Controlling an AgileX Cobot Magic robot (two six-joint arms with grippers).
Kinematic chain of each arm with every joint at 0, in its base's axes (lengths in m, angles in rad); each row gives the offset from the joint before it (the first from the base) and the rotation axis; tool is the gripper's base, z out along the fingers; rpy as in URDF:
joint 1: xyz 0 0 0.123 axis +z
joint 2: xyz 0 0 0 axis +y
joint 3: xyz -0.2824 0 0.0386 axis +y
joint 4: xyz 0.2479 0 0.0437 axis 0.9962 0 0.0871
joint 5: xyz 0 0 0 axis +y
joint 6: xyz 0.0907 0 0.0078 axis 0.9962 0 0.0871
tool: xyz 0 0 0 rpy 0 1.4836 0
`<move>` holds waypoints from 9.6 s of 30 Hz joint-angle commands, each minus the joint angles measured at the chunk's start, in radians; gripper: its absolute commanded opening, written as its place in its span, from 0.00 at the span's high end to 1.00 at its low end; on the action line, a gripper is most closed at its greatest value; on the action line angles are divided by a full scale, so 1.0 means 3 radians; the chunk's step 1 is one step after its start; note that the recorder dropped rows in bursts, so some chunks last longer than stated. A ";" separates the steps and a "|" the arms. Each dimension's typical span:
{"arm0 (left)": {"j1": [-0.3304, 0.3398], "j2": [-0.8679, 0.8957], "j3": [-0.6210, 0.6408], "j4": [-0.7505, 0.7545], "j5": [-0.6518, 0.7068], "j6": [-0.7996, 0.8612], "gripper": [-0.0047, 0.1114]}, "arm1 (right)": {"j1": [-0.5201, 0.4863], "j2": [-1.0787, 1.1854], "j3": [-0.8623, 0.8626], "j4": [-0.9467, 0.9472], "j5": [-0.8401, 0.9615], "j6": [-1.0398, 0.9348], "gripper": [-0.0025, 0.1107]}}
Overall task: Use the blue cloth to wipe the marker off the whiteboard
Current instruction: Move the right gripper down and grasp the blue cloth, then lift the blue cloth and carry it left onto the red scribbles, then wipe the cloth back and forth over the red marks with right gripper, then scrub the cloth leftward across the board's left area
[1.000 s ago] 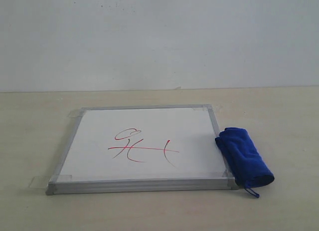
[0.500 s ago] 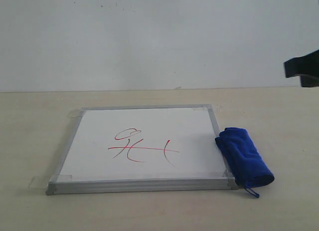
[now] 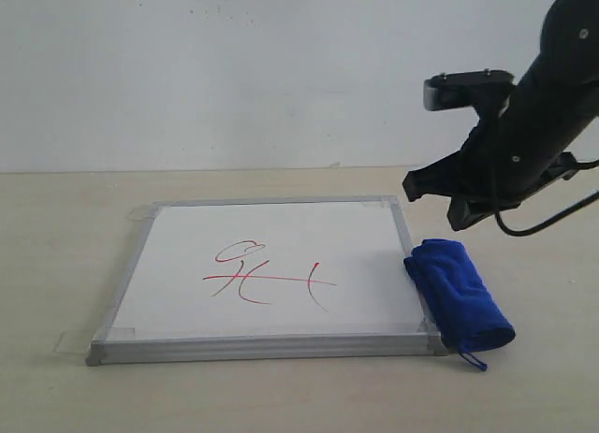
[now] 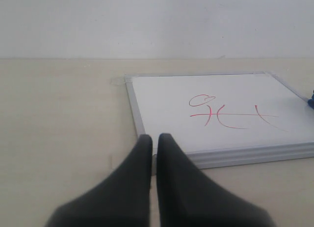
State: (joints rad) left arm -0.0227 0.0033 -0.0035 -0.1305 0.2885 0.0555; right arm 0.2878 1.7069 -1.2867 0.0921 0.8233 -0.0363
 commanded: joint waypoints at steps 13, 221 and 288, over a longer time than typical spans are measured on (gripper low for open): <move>0.0005 -0.0011 0.0012 -0.0002 -0.0011 0.0018 0.93 | 0.0001 0.0686 -0.0405 -0.0254 0.0376 0.0052 0.45; 0.0005 -0.0011 0.0012 -0.0002 -0.0011 0.0018 0.93 | 0.0783 0.2365 -0.2432 -0.0682 0.0600 0.0151 0.98; 0.0005 -0.0011 0.0012 -0.0002 -0.0011 0.0018 0.93 | 0.1434 0.2520 -0.2465 0.0309 -0.0340 -0.0713 0.98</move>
State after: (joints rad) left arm -0.0227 0.0033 -0.0035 -0.1305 0.2885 0.0555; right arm 0.6978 2.4490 -2.0383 -0.0460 0.7870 -0.0620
